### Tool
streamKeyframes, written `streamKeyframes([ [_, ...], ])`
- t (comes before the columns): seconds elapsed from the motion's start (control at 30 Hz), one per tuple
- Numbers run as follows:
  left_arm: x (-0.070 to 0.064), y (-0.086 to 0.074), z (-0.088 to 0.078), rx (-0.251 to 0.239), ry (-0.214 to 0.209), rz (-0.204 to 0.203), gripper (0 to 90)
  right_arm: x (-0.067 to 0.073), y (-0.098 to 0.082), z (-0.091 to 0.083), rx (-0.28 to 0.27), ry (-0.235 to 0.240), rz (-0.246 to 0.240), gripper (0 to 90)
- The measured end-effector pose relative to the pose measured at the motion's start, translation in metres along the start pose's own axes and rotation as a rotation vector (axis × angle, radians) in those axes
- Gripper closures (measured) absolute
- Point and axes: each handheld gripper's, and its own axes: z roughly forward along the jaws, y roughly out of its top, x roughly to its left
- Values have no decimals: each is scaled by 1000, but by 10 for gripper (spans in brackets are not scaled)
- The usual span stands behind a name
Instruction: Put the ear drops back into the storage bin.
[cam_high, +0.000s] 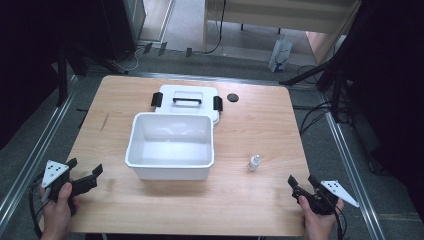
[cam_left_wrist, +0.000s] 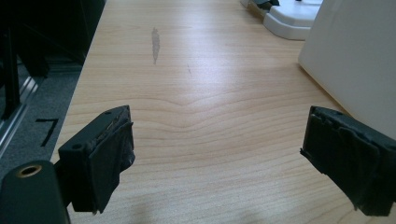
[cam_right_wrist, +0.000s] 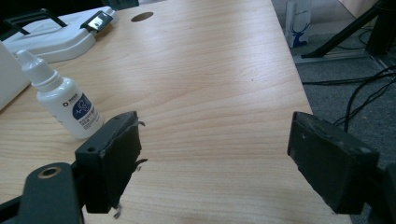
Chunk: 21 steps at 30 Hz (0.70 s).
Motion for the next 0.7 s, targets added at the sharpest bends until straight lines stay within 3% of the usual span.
streamKeyframes([
  [0.33, 0, 0, 0, 0, 2, 4, 96, 0, 5, -1, 22, 23, -12, 204],
  [0.43, 0, 0, 0, 2, 3, 9, 96, 6, 8, 2, 60, 32, -65, 216],
  [0.57, 0, 0, 0, -1, 4, 3, 96, 18, 14, 9, 134, 46, -175, 241],
  [0.7, 0, 0, 0, -2, 3, 4, 96, 29, 22, 18, 215, 86, -265, 258],
])
